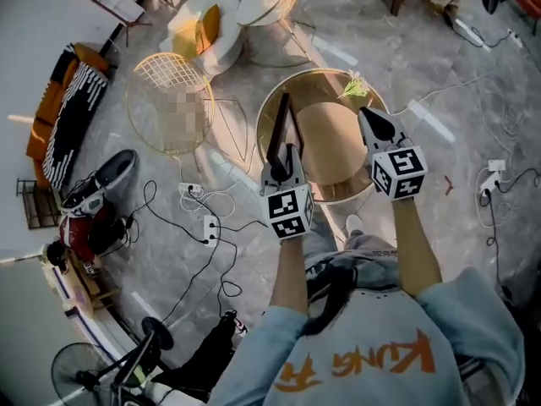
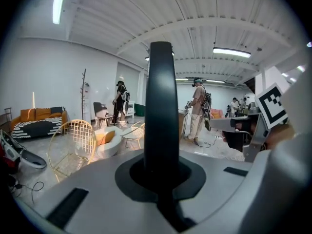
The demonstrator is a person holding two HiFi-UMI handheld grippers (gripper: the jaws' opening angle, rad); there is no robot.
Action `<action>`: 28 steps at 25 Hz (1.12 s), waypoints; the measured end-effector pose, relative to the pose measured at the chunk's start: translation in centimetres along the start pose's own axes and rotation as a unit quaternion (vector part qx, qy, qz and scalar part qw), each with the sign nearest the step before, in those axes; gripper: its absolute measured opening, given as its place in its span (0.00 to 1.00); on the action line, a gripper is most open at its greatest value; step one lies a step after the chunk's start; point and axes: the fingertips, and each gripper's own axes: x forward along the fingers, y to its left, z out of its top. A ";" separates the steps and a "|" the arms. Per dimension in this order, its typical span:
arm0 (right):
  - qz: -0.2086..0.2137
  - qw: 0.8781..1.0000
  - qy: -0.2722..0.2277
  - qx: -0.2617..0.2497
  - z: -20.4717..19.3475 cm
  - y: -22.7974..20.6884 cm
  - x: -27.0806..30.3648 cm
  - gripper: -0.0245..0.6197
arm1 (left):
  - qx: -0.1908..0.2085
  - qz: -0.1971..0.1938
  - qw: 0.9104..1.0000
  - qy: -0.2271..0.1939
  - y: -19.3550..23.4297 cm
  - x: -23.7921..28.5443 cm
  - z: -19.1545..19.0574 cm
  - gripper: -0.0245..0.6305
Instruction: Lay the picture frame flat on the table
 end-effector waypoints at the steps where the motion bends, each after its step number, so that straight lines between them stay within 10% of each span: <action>1: -0.007 1.000 0.002 0.001 -0.2 -0.2 0.4 0.04 | 0.000 -0.007 1.000 0.005 0.2 0.9 -0.3 0.08; 28: -0.038 0.976 0.192 0.094 -22.1 -2.7 3.9 0.04 | 0.000 -0.121 0.969 0.214 -2.7 10.1 -19.5 0.08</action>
